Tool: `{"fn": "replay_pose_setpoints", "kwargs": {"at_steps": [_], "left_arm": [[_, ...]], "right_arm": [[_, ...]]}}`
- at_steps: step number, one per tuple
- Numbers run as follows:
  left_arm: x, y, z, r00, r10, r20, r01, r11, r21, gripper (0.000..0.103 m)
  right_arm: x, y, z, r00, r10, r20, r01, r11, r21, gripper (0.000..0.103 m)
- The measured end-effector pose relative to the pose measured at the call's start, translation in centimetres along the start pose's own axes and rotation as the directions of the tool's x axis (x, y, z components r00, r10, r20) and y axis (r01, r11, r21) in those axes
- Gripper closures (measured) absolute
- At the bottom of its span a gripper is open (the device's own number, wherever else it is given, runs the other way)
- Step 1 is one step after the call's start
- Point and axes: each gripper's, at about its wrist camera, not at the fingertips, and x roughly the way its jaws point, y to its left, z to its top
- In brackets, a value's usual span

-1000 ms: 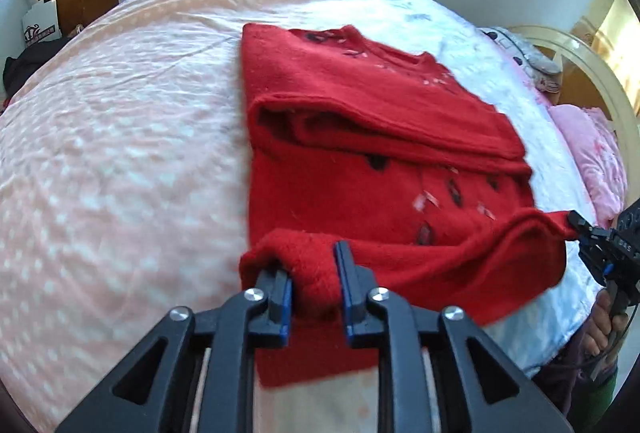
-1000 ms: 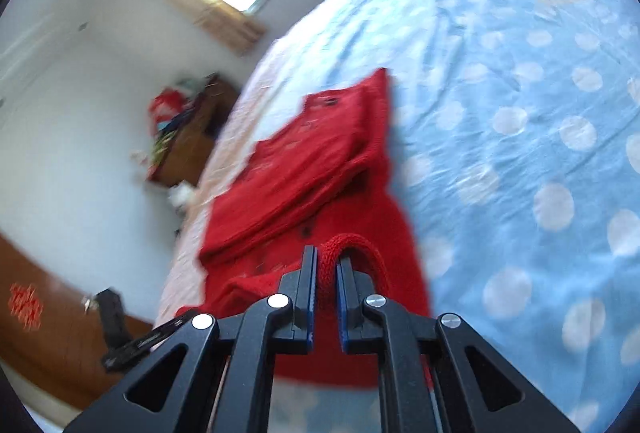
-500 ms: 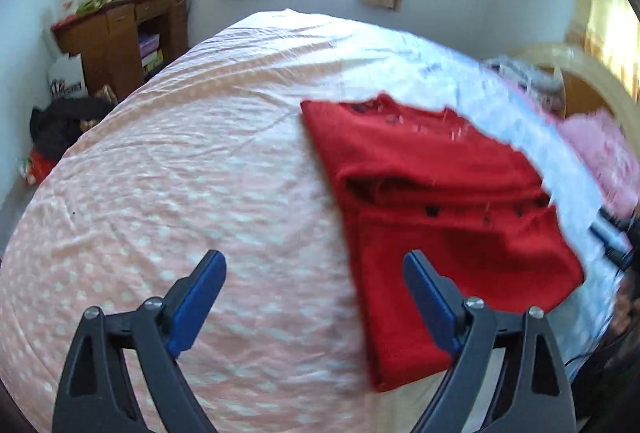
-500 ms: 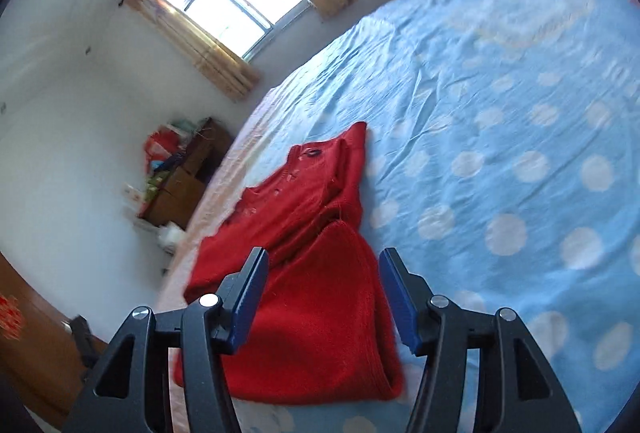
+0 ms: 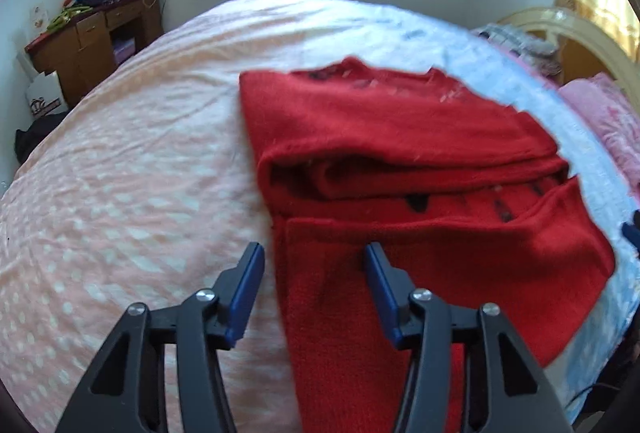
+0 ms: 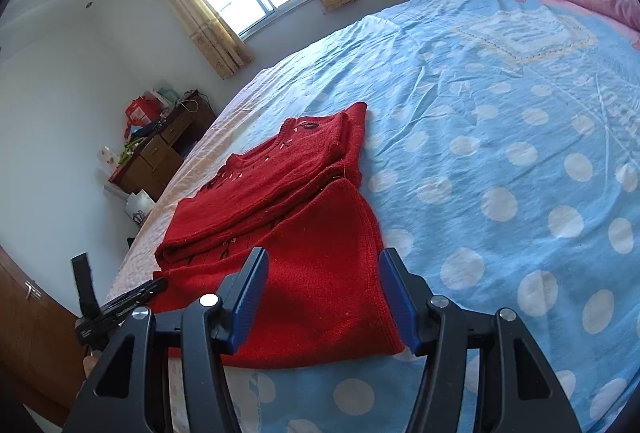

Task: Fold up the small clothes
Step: 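Open the left gripper and release the folded hem, then grasp the folded sweater edge with the left gripper while the right gripper grasps it too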

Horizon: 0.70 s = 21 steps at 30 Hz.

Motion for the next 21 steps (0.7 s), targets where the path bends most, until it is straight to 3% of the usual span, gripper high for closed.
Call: {"fn": "replay_pose_setpoints", "kwargs": {"at_steps": [3, 7, 12, 21], "left_arm": [[-0.4, -0.8, -0.1, 0.999, 0.046, 0.01, -0.046, 0.999, 0.018, 0.06], [-0.5, -1.9, 0.0, 0.994, 0.11, 0.001, -0.11, 0.993, 0.038, 0.081], [-0.4, -2.5, 0.1, 0.986, 0.164, -0.007, -0.164, 0.985, 0.048, 0.085], [-0.3, -3.1, 0.3, 0.98, 0.198, -0.017, -0.197, 0.979, 0.05, 0.088]], "right_arm": [[0.1, 0.0, -0.1, 1.0, -0.016, -0.001, 0.016, 1.0, -0.004, 0.045], [0.4, -0.1, -0.3, 1.0, -0.007, -0.014, 0.008, 1.0, 0.02, 0.045], [0.6, 0.0, -0.8, 1.0, -0.009, -0.027, 0.009, 1.0, 0.015, 0.045], [0.7, -0.7, -1.1, 0.999, -0.023, -0.035, 0.024, 0.999, 0.031, 0.045]]}}
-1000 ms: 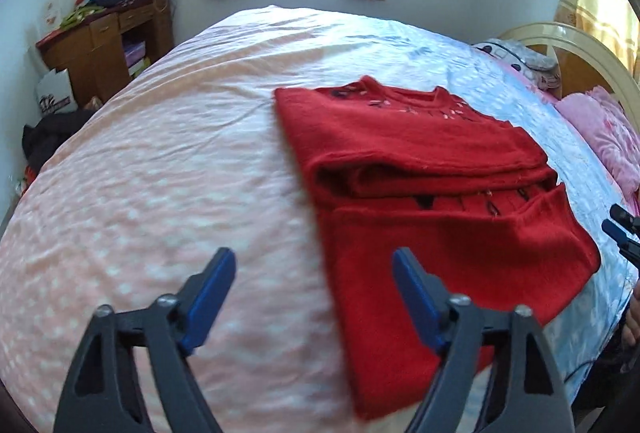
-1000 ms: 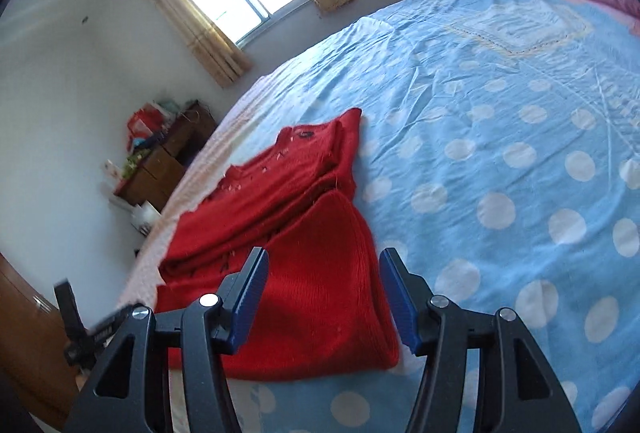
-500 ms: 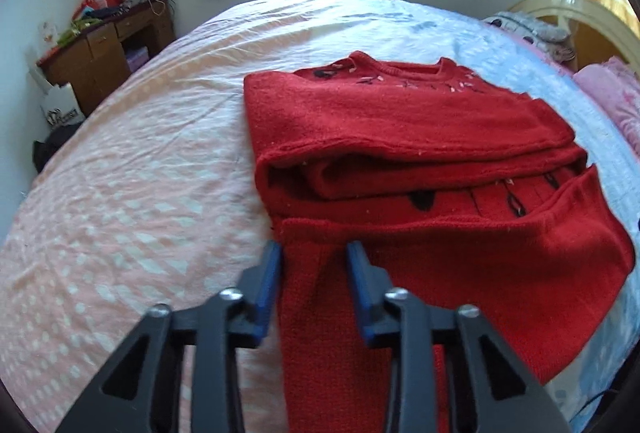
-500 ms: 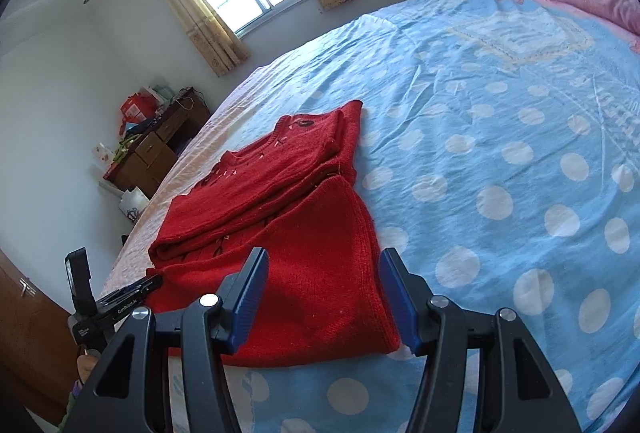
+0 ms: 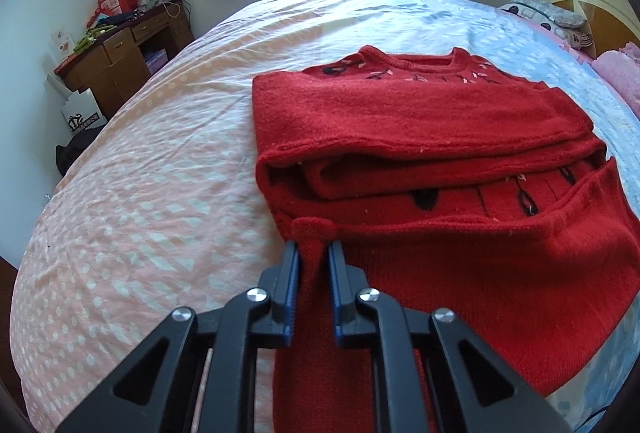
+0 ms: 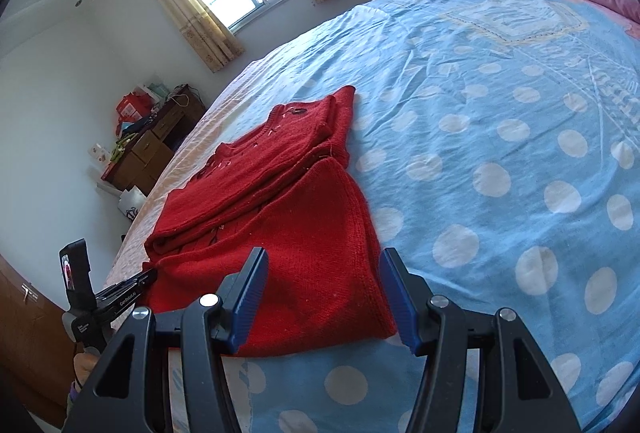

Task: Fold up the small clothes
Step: 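Grasp the folded sweater edge with the left gripper while the right gripper grasps it too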

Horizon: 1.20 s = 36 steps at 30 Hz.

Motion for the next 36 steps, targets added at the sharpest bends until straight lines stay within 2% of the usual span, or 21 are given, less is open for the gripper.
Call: {"fn": "replay_pose_setpoints", "kwargs": {"at_steps": [8, 13, 16, 18, 19, 20, 22, 27, 28, 29, 30, 31, 32, 34, 35, 36], "left_arm": [[-0.4, -0.3, 0.1, 1.0, 0.024, 0.002, -0.024, 1.0, 0.001, 0.091], [-1.6, 0.5, -0.1, 0.995, -0.076, 0.068, 0.078, 0.997, -0.027, 0.091], [-1.2, 0.8, -0.2, 0.991, -0.119, 0.068, 0.121, 0.992, -0.031, 0.091], [-0.9, 1.1, -0.2, 0.988, -0.14, 0.068, 0.144, 0.989, -0.046, 0.087], [-0.8, 1.3, -0.3, 0.985, -0.155, 0.072, 0.159, 0.986, -0.056, 0.078], [-0.8, 1.3, -0.3, 0.983, -0.167, 0.075, 0.171, 0.983, -0.062, 0.064], [-0.6, 1.3, -0.5, 0.984, -0.162, 0.079, 0.167, 0.983, -0.07, 0.053], [-0.3, 1.0, -0.6, 0.98, -0.178, 0.088, 0.186, 0.979, -0.089, 0.053], [-0.2, 1.1, -0.5, 0.978, -0.186, 0.089, 0.195, 0.976, -0.099, 0.055], [-0.2, 1.3, -0.6, 0.978, -0.19, 0.089, 0.199, 0.974, -0.104, 0.063], [-0.1, 1.4, -0.6, 0.978, -0.187, 0.088, 0.196, 0.975, -0.105, 0.069], [-0.1, 1.4, -0.6, 0.98, -0.178, 0.089, 0.186, 0.978, -0.098, 0.083], [-0.2, 1.4, -0.7, 0.981, -0.169, 0.092, 0.177, 0.98, -0.09, 0.09], [-0.3, 1.8, -0.9, 0.979, -0.176, 0.099, 0.185, 0.979, -0.088, 0.093], [-0.5, 2.2, -1.0, 0.976, -0.189, 0.107, 0.2, 0.975, -0.097, 0.094], [-0.8, 2.6, -1.1, 0.971, -0.204, 0.122, 0.218, 0.97, -0.111, 0.094]], "right_arm": [[0.0, 0.3, 0.1, 0.999, -0.032, 0.006, 0.032, 0.999, -0.022, 0.045], [-0.3, 0.7, 0.3, 0.993, -0.113, 0.045, 0.116, 0.99, -0.08, 0.045], [-0.1, 0.8, 0.8, 0.987, -0.146, 0.06, 0.153, 0.98, -0.129, 0.045], [0.6, 1.0, 1.5, 0.987, -0.154, 0.052, 0.16, 0.973, -0.165, 0.045], [0.9, 1.1, 1.8, 0.987, -0.152, 0.045, 0.158, 0.971, -0.178, 0.045], [1.3, 1.3, 2.1, 0.988, -0.15, 0.042, 0.155, 0.969, -0.193, 0.045], [2.3, 2.1, 2.7, 0.988, -0.148, 0.052, 0.156, 0.96, -0.234, 0.045], [6.3, 3.6, 3.4, 0.984, -0.174, 0.033, 0.176, 0.932, -0.316, 0.045], [7.2, 3.7, 3.3, 0.982, -0.186, 0.021, 0.182, 0.927, -0.329, 0.045], [7.8, 3.8, 3.2, 0.982, -0.189, 0.01, 0.182, 0.923, -0.339, 0.045], [8.5, 4.0, 2.8, 0.982, -0.186, -0.005, 0.173, 0.919, -0.354, 0.052], [9.0, 4.1, 2.5, 0.981, -0.194, -0.018, 0.174, 0.912, -0.372, 0.062], [9.3, 4.3, 2.2, 0.976, -0.217, -0.019, 0.193, 0.9, -0.39, 0.083], [8.6, 4.6, 1.9, 0.973, -0.23, 0.013, 0.216, 0.889, -0.403, 0.09], [8.2, 4.6, 2.0, 0.975, -0.223, 0.018, 0.212, 0.894, -0.394, 0.095], [7.2, 4.6, 2.0, 0.976, -0.214, 0.038, 0.212, 0.902, -0.376, 0.095]]}}
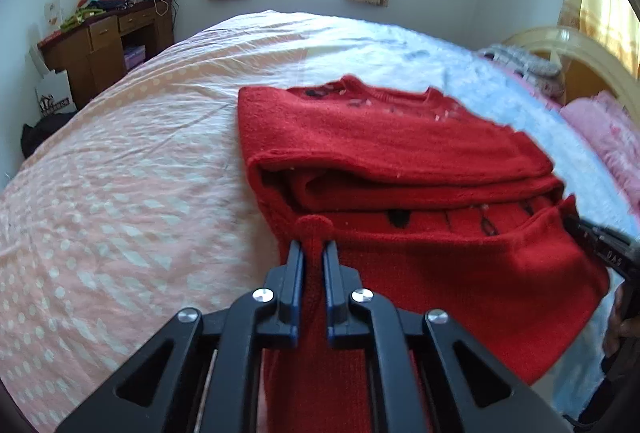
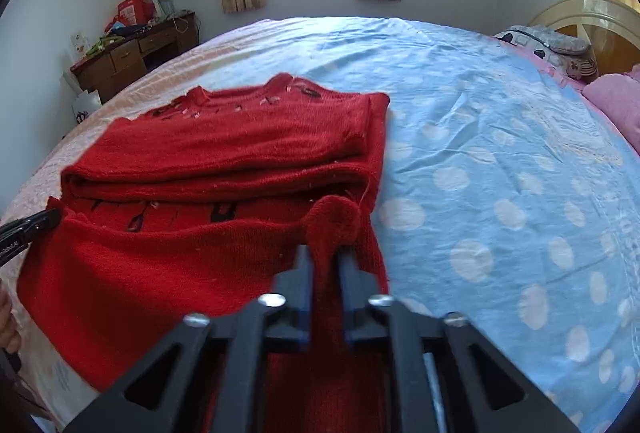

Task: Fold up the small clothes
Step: 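Grasp the folded sweater edge with the left gripper while the right gripper grasps it too, then lift the sweater edge with both grippers and fold it over the sweater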

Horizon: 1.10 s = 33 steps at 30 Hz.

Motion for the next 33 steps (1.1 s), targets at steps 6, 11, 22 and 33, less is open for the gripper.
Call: {"fn": "replay_pose_setpoints", "kwargs": {"at_steps": [6, 11, 22, 33], "left_arm": [[-1.7, 1.3, -0.2, 0.996, -0.071, 0.056, 0.075, 0.996, -0.057, 0.094], [0.4, 0.2, -0.4, 0.998, -0.062, -0.021, 0.062, 0.998, -0.023, 0.091], [-0.1, -1.1, -0.8, 0.999, -0.046, 0.011, 0.045, 0.997, 0.063, 0.096], [-1.6, 0.2, 3.0, 0.997, -0.064, 0.045, 0.066, 0.997, -0.047, 0.096]], "right_arm": [[-3.3, -1.0, 0.0, 0.997, 0.034, 0.064, -0.04, 0.994, 0.097, 0.095], [-2.8, -0.4, -0.3, 0.999, -0.015, 0.033, 0.012, 0.997, 0.071, 0.095], [-3.2, -0.3, -0.4, 0.999, -0.013, 0.034, 0.011, 0.998, 0.066, 0.095], [-6.2, 0.6, 3.2, 0.988, -0.004, 0.154, -0.001, 0.999, 0.033, 0.095]]}}
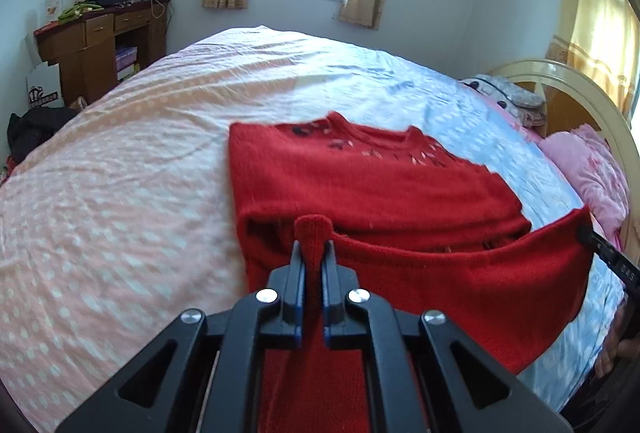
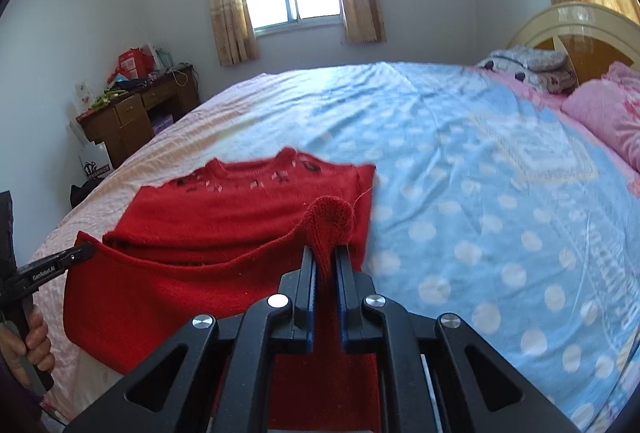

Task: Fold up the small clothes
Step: 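Lift the sweater edge with both grippers and fold it over the sweater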

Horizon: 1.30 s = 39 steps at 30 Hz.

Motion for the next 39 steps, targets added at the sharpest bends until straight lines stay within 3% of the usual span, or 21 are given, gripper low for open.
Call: {"fn": "replay_pose_setpoints", "kwargs": {"at_steps": [5, 12, 22, 30, 35, 39], "left_arm": [[1.6, 0.9, 2.6, 1.0, 0.015, -0.022, -0.016, 0.999, -0.047, 0.096], [2.8, 1.3, 6.0, 0.999, 0.04, 0.007, -0.039, 0.998, -0.051, 0.096], [7.9, 1.6, 12.0, 0.994, 0.106, 0.015, -0.105, 0.993, -0.059, 0.096], [13.5, 1.9, 14.2, 0.99, 0.142, -0.024, -0.143, 0.985, -0.094, 0.096], [17.1, 2.1, 12.7, 0.974, 0.209, -0.09, -0.217, 0.972, -0.088, 0.096], [17.9, 3.0, 12.5, 0.974, 0.19, -0.127, -0.206, 0.97, -0.129, 0.095]], "right_arm": [[1.5, 0.4, 2.3, 1.0, -0.016, 0.014, 0.017, 0.999, -0.035, 0.095], [5.2, 0.4, 6.1, 0.999, -0.048, 0.018, 0.049, 0.997, -0.064, 0.095], [13.8, 0.8, 12.1, 0.992, -0.126, 0.008, 0.126, 0.99, -0.065, 0.096], [20.7, 0.0, 11.9, 0.977, -0.21, -0.034, 0.208, 0.976, -0.058, 0.097], [23.4, -0.4, 10.5, 0.975, -0.209, -0.078, 0.203, 0.976, -0.079, 0.097], [24.7, -1.2, 10.5, 0.978, -0.174, -0.111, 0.171, 0.985, -0.039, 0.097]]}}
